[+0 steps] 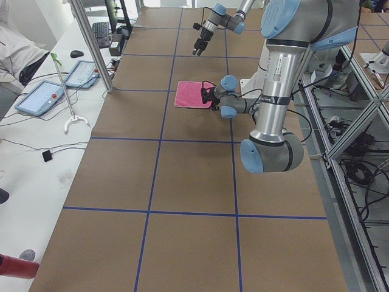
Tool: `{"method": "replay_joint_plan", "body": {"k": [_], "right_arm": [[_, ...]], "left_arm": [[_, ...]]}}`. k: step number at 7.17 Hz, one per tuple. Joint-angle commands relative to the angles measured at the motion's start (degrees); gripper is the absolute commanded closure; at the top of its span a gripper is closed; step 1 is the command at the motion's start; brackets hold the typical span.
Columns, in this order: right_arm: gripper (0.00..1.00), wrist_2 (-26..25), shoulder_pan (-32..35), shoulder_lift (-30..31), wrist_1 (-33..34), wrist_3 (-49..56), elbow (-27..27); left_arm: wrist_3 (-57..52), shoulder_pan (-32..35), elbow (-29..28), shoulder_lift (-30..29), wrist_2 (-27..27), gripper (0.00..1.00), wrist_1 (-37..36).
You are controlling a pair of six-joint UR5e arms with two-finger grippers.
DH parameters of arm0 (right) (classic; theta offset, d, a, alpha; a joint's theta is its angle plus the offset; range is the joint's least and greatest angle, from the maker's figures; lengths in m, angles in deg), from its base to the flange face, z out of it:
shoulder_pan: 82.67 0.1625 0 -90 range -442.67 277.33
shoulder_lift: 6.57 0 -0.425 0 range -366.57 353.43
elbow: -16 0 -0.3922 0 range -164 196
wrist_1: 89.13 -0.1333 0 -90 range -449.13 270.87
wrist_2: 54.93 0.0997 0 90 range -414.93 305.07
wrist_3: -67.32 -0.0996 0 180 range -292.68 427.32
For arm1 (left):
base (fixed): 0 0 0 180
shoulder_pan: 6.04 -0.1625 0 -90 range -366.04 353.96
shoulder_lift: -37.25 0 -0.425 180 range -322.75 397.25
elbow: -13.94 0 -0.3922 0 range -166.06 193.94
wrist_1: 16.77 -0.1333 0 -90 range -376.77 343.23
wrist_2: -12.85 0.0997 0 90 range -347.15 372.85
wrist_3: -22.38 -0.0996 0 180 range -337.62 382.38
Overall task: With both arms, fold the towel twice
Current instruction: 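Grasp the pink towel's corner with the left gripper while the right gripper approaches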
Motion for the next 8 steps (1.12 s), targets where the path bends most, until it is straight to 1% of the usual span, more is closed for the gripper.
{"method": "replay_joint_plan", "body": {"k": [1,3,4,5,6,8], "right_arm": [[0.03,-0.21,-0.09,0.01,-0.02,0.0,0.09],[0.03,-0.21,-0.26,-0.08,-0.02,0.0,0.09],[0.03,-0.21,-0.27,-0.08,-0.02,0.0,0.09],[0.03,-0.21,-0.27,-0.08,-0.02,0.0,0.09],[0.03,-0.21,-0.35,-0.08,-0.02,0.0,0.09],[0.03,-0.3,-0.53,-0.08,0.07,0.0,0.09]], "left_arm": [[-0.01,-0.09,0.07,0.65,-0.1,0.51,0.0],[-0.01,-0.44,-0.1,0.66,-0.1,0.52,0.0],[-0.01,-0.71,-0.1,0.48,-0.01,0.76,0.0],[-0.01,-0.71,-0.36,0.39,0.08,0.84,0.0],[-0.01,-1.84,-0.45,0.48,0.17,0.88,0.0],[0.08,-2.03,-0.45,0.3,0.17,0.9,0.0]]}}
